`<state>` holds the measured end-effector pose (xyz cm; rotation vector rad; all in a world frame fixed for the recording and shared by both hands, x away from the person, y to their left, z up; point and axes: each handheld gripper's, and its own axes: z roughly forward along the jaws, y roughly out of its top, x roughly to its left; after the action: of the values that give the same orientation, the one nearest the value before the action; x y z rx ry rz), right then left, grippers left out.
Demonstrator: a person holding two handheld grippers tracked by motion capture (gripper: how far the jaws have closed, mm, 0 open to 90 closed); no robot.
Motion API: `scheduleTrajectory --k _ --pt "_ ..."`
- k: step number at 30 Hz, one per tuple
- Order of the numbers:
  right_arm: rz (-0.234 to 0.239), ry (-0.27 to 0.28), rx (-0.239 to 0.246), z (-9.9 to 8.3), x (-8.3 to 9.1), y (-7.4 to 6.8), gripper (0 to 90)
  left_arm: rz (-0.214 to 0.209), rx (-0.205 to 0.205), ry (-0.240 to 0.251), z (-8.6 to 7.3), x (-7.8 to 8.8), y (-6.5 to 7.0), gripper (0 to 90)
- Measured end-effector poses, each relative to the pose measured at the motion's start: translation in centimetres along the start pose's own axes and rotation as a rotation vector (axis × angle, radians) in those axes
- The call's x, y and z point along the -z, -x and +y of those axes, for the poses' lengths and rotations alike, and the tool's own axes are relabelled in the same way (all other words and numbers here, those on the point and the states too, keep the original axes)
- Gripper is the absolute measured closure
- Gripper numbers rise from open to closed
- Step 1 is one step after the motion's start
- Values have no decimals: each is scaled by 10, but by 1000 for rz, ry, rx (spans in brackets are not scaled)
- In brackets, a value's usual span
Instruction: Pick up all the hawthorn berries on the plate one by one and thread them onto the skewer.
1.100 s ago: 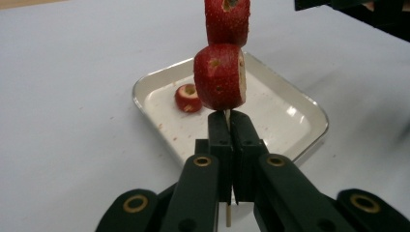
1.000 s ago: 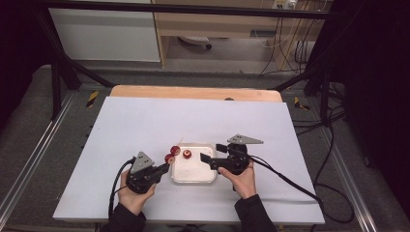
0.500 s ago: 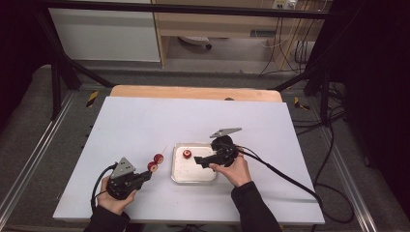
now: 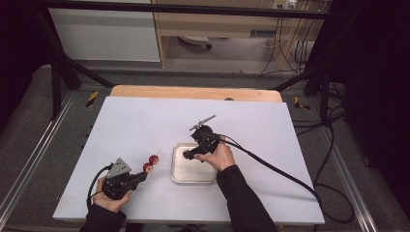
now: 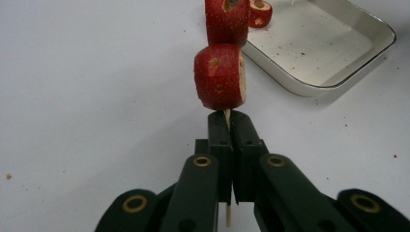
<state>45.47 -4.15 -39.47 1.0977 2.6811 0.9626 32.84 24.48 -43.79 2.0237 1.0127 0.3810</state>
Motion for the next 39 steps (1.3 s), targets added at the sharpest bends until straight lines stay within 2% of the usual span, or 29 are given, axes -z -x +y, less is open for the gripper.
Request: scheduleTrajectory --k 5,12,17,25,33,39 --pt "-8 -65 25 9 -12 -1 329 1 -2 -4 0 -1 0 883" --pt "5 -118 15 16 -26 1 417 3 -6 -3 0 -1 0 883" --pt "22 -137 5 20 -33 1 473 3 -8 -1 0 -1 0 883" --pt "23 -178 -19 20 -40 5 549 3 -9 -2 0 -1 1 883" --pt "28 -207 -36 19 -44 7 604 2 -9 -2 0 -1 1 883" --pt "28 -213 -53 19 -44 8 613 3 -11 -3 0 -1 1 883"
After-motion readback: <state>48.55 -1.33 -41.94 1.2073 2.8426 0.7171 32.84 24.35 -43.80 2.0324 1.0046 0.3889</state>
